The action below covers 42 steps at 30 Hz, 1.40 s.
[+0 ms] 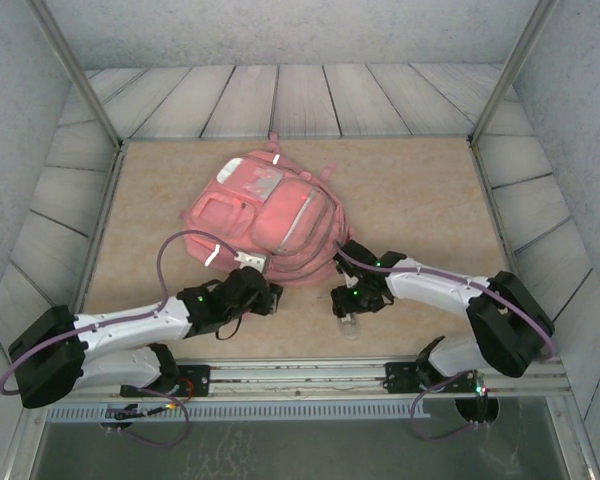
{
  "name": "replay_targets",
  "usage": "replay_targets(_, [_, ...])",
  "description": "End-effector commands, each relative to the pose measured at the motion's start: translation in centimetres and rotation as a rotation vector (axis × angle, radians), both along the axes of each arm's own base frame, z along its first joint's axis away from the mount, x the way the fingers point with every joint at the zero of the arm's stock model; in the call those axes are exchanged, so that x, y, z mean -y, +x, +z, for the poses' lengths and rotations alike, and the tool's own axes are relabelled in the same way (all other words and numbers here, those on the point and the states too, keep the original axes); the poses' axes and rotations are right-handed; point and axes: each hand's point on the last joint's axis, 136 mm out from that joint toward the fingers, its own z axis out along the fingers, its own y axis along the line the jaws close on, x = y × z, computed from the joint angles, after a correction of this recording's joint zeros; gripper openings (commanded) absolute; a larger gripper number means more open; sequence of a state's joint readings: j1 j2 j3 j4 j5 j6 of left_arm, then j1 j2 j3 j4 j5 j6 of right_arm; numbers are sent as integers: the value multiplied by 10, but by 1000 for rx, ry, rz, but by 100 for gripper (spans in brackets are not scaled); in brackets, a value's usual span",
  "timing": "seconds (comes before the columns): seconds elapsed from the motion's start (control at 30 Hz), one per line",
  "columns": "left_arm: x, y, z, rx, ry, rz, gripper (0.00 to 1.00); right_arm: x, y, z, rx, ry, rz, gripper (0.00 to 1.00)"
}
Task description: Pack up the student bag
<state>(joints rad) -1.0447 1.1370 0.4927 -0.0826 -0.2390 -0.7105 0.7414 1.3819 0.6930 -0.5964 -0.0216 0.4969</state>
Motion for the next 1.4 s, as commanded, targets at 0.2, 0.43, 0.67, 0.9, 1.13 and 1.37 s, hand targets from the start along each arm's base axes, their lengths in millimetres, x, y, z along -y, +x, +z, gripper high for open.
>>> replay_targets(0.2, [-18, 5, -12, -20, 52, 66, 77, -4, -1, -12, -2, -100, 17, 64])
replay_targets(0.43, [-14, 4, -14, -36, 56, 46, 77, 4, -2, -18, -9, -171, 8, 55])
replay_targets(0.67, [11, -5, -10, -70, -2, -80, 78, 5, -6, -14, -12, -163, -7, 42])
replay_targets(0.9, [44, -12, 14, -93, -168, -193, 82, -29, 16, 37, 149, 53, 40, 33])
replay_targets(1.13, [45, -10, 56, -79, -425, -222, 87, -48, 41, 94, 367, 206, 69, 30])
replay_targets(1.37, [47, -31, 87, 25, -524, -391, 86, -80, 73, 143, 480, 341, 32, 26])
